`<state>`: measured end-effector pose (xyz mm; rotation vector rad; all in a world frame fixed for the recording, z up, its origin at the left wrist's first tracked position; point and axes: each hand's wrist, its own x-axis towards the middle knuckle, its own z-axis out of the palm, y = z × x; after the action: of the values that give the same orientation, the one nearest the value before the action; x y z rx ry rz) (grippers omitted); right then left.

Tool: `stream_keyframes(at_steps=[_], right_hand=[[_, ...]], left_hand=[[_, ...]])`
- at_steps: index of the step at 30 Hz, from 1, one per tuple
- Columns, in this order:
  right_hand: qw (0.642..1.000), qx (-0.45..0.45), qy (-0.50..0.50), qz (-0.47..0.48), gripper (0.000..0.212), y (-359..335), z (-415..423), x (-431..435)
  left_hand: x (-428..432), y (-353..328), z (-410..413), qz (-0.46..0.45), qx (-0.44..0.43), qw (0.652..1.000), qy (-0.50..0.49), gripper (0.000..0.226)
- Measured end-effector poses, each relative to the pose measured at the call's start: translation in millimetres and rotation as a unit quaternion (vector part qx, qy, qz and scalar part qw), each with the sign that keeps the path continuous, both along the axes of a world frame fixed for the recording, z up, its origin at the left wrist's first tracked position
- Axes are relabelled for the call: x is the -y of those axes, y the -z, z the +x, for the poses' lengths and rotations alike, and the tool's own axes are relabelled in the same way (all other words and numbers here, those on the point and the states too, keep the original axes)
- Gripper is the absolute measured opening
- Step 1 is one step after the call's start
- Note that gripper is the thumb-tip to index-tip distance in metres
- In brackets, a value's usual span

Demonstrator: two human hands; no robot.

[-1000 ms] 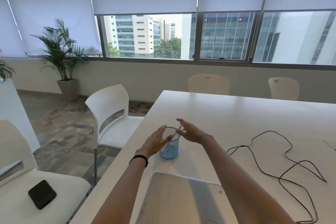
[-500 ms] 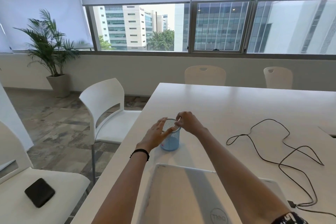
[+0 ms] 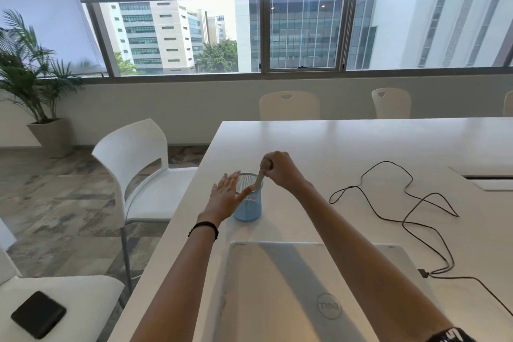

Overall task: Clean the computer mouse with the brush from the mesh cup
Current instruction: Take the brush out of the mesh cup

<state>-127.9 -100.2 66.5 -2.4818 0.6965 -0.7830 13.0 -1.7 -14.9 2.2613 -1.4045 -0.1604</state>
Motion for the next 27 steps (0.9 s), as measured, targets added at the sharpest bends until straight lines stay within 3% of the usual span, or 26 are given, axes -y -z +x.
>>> stream_keyframes(at_steps=[10,22,27], right_hand=[[0.987,0.138,0.059,-0.049,0.012,-18.1,-48.0,-20.6],[0.975,0.185,0.054,-0.109,0.005,-44.3,-132.1,-62.0],[0.964,0.219,0.078,-0.129,0.007,-45.4,-174.0,-68.4]], left_hand=[[4.4,3.9,4.5,-0.012,0.024,1.0,0.003,0.072],[5.7,-8.9,4.9,0.059,0.071,0.996,0.02,0.07],[2.2,-17.3,-30.8,-0.033,0.115,0.993,-0.003,0.062]])
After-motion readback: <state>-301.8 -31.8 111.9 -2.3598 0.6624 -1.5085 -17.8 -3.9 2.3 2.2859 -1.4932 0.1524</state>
